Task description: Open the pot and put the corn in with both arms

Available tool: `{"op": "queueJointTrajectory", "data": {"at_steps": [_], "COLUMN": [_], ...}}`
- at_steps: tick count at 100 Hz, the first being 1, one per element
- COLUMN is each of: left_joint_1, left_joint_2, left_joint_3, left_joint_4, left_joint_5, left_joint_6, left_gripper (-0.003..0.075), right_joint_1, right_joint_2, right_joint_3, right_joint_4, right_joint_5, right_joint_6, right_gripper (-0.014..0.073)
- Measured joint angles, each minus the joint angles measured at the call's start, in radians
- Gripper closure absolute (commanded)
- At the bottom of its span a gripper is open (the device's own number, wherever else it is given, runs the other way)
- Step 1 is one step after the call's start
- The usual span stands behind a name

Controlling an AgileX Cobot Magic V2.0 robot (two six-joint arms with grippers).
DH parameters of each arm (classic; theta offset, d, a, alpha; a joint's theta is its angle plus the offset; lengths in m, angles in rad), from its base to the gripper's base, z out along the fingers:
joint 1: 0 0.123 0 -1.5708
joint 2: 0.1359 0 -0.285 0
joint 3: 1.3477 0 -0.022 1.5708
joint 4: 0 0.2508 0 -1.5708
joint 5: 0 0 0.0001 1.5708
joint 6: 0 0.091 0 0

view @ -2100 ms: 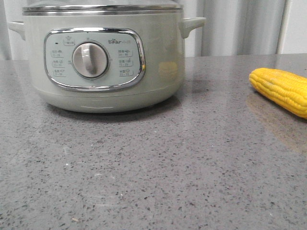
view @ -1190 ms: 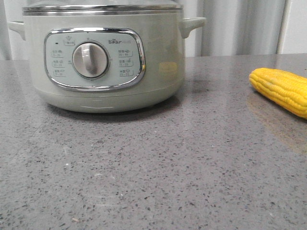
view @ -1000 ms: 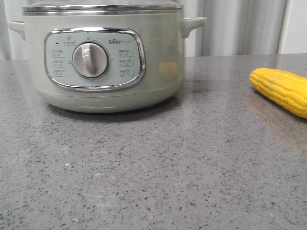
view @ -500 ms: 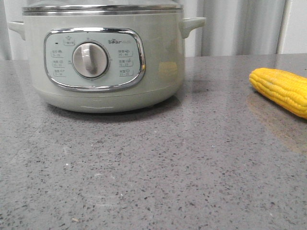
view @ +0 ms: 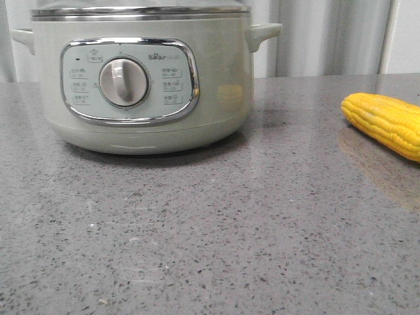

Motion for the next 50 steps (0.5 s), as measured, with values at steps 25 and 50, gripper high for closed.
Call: {"op": "queueJointTrajectory", "data": {"at_steps": [25,50], "left_joint_1": [0.0,0.0], "left_joint_2": [0.0,0.0], "left_joint_3": [0.0,-0.003], "left_joint_4": [-0.183,-0.402], "left_joint_5": [-0.053,-0.158], "left_joint_6": [0.0,0.001], "left_gripper": [0.0741,0.0741], "right_joint_1": [0.0,0.0], "right_joint_2": [0.0,0.0], "right_joint_3": [0.0,-0.062], "right_joint_4": [0.174,0.479], "right_joint_5": [-0.056,-0.105], "right_joint_6": [0.0,0.002], "right_gripper": [0.0667,0.0667]}}
